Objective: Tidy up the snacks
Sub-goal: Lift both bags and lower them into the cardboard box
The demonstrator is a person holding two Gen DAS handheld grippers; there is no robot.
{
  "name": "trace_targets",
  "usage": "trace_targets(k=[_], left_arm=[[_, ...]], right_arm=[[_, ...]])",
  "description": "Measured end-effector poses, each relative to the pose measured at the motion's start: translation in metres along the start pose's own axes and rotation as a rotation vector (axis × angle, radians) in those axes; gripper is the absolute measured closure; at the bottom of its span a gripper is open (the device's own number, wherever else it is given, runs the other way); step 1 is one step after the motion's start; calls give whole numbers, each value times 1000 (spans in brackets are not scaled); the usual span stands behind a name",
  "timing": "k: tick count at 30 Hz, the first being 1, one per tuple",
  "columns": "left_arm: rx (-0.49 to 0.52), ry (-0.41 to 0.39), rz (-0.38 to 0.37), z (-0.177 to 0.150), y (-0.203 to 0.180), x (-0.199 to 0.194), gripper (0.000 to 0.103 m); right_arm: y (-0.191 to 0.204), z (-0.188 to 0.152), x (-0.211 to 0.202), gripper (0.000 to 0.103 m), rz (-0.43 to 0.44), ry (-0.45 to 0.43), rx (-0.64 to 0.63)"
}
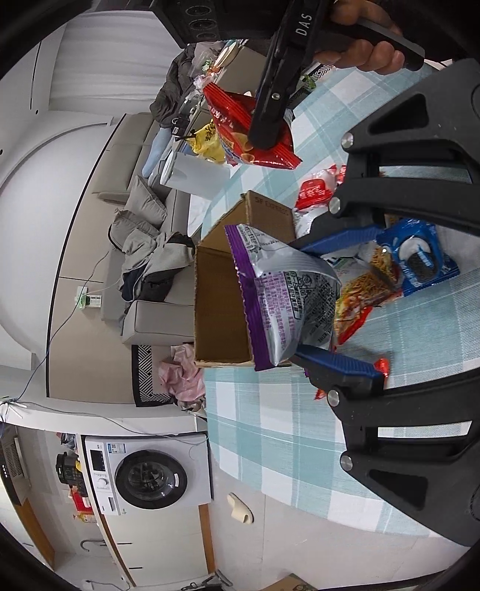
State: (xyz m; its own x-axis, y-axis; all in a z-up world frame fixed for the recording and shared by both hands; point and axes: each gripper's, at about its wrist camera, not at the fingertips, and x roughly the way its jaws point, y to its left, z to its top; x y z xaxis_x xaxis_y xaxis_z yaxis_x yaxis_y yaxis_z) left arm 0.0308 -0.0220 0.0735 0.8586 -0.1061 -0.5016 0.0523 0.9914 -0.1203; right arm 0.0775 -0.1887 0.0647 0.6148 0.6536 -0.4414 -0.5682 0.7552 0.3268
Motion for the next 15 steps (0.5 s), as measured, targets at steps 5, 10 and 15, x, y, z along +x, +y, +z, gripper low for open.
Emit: trace_targets(k=[5,10,15], left_arm=[[0,-16,9,14,4,7,57],[-6,-21,17,25,7,16,57],[-2,-21,22,38,8,32,57]], right_arm=[[1,17,7,51,-11,-14,-1],[-2,30,17,51,-23,-16,8],[-10,39,32,51,-35,-11,38]])
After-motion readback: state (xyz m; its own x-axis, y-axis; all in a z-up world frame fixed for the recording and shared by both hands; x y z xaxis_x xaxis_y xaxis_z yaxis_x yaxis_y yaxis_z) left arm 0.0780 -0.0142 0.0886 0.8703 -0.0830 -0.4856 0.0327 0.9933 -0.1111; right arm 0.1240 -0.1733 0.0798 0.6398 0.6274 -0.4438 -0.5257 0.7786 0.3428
